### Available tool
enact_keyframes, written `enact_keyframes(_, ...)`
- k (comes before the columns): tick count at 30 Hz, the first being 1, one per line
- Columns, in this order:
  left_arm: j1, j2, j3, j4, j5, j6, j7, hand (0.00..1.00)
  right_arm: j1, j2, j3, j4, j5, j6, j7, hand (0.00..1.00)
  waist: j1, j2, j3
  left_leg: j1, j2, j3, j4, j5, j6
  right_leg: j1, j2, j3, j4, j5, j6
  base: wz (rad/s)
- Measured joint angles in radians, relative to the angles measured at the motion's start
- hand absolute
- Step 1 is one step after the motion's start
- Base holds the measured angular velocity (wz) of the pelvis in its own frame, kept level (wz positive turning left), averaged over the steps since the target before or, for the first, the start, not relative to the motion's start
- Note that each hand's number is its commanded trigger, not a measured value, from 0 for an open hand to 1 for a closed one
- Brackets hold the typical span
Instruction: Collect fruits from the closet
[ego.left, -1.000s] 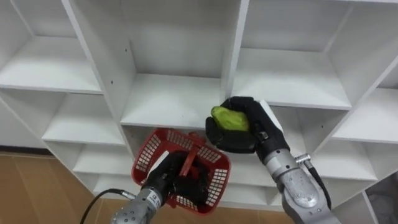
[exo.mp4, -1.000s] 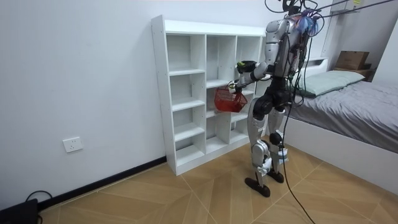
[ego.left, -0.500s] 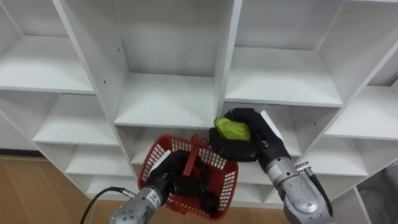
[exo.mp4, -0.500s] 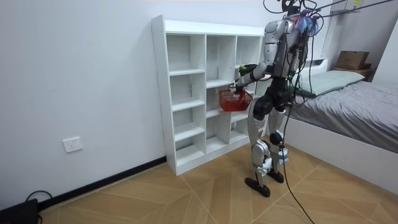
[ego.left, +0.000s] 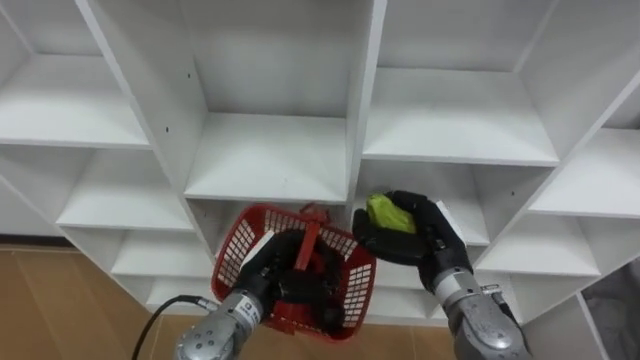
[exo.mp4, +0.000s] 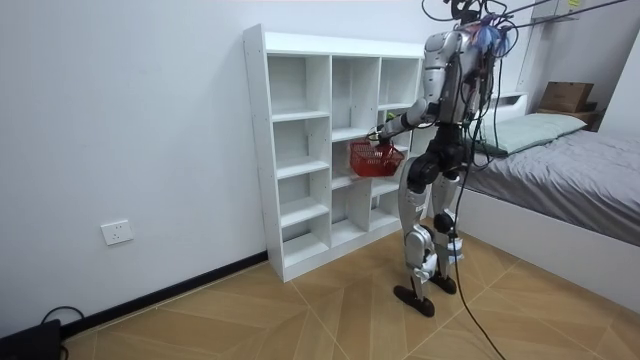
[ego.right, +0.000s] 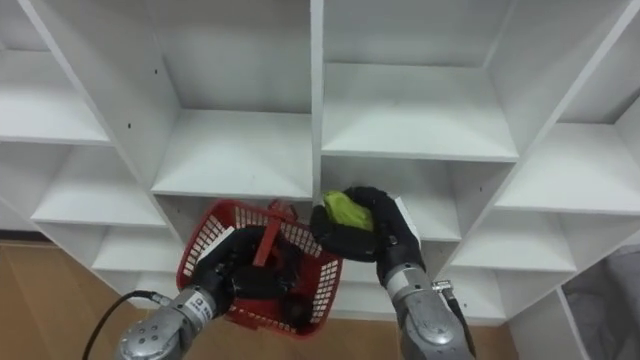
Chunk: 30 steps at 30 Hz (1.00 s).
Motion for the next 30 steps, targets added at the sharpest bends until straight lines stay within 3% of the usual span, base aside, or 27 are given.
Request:
enact_keyframes(12, -0.024, -0.02, -0.004, -0.004, -0.001, -0.004, 0.014, 1.0, -0.069, 0.011, 0.003, 0.141, 0.067, -0.001, -0.043, 1.0, 0.0, 0.024, 0.0062, -0.06, -0.007, -0.001, 0.025, 0.0, 0.001, -0.053, -0.007, -0.02, 0.016, 0.001, -0.001, 0.02)
enact_keyframes(17, -0.025, -0.023, -0.018, -0.003, -0.001, -0.007, 0.03, 1.0, -0.102, 0.033, 0.007, 0.252, 0.08, -0.001, -0.041, 1.0, 0.0, 0.024, 0.0066, -0.085, -0.006, -0.002, 0.026, 0.001, 0.001, -0.079, -0.01, -0.02, 0.02, 0.001, -0.001, 0.0)
enact_keyframes(27, -0.029, -0.023, -0.023, -0.003, -0.028, -0.024, 0.03, 1.0, -0.142, 0.051, 0.011, 0.288, 0.097, -0.003, -0.037, 1.0, -0.005, 0.024, 0.008, -0.12, -0.002, -0.002, 0.026, 0.001, 0.001, -0.116, -0.011, -0.016, 0.025, 0.001, -0.001, -0.02)
enact_keyframes(30, -0.032, -0.022, -0.023, -0.002, -0.037, -0.026, 0.03, 1.0, -0.147, 0.054, 0.011, 0.301, 0.107, -0.003, -0.037, 1.0, -0.005, 0.026, 0.0119, -0.128, -0.002, -0.002, 0.028, 0.001, 0.002, -0.122, -0.012, -0.018, 0.025, 0.001, -0.001, 0.0)
